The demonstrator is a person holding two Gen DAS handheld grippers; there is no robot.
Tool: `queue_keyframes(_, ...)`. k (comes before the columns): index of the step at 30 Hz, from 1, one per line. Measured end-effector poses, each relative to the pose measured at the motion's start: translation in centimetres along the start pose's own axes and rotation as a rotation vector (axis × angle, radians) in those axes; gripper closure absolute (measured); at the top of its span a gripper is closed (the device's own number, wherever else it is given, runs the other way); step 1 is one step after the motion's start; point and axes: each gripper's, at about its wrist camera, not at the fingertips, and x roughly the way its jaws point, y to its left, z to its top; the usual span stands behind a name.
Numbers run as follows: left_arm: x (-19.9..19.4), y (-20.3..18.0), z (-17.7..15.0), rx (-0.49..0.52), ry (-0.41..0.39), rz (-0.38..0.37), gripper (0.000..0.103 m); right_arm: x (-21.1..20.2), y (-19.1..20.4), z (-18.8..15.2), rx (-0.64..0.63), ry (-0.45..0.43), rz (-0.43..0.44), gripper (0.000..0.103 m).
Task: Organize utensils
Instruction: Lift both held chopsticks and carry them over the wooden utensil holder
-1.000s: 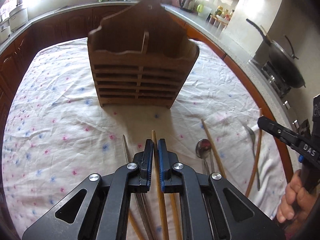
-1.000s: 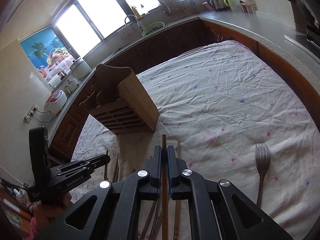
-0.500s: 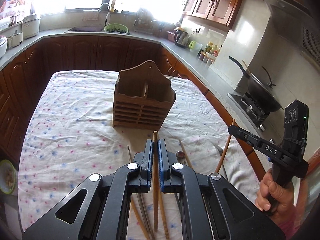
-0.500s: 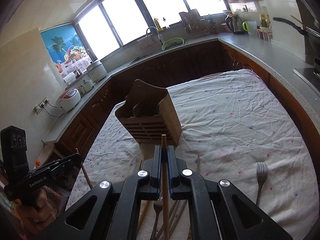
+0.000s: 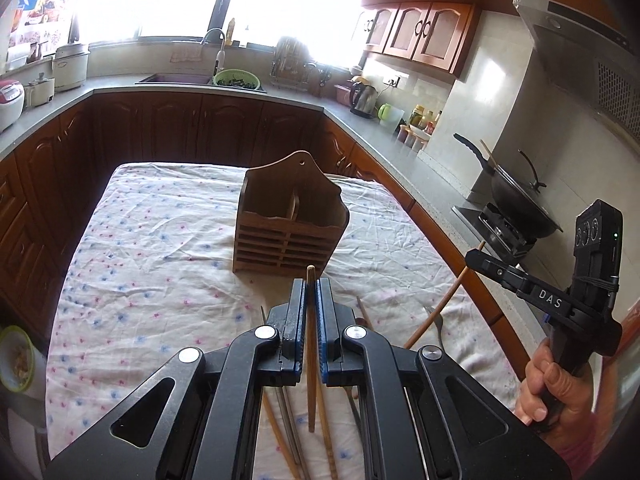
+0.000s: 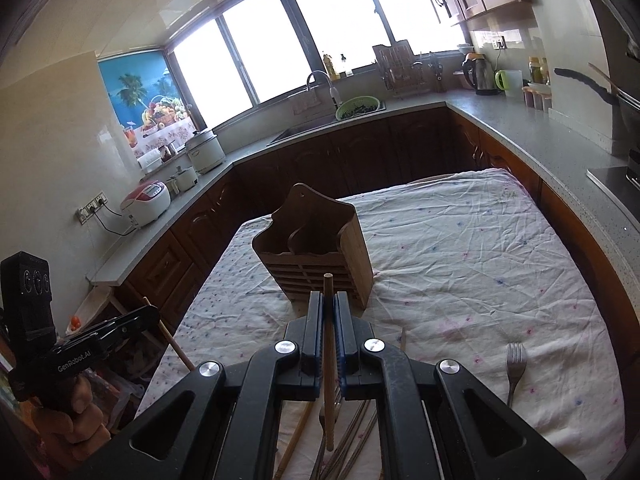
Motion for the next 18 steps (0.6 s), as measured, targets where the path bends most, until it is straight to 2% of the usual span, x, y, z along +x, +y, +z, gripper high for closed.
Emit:
queue_keyframes(11, -1.4, 0.6, 2.1, -0.025, -0.098, -0.002, 0.099, -0.3, 0.8, 1.9, -0.027, -0.059, 0.002, 0.098)
queue_keyframes(18, -2.4, 1.4, 5.6, -0.052, -0.219, -0.005, 0.099, -0.2, 0.7, 4.1, -0.021, -0.134, 0.010, 0.098)
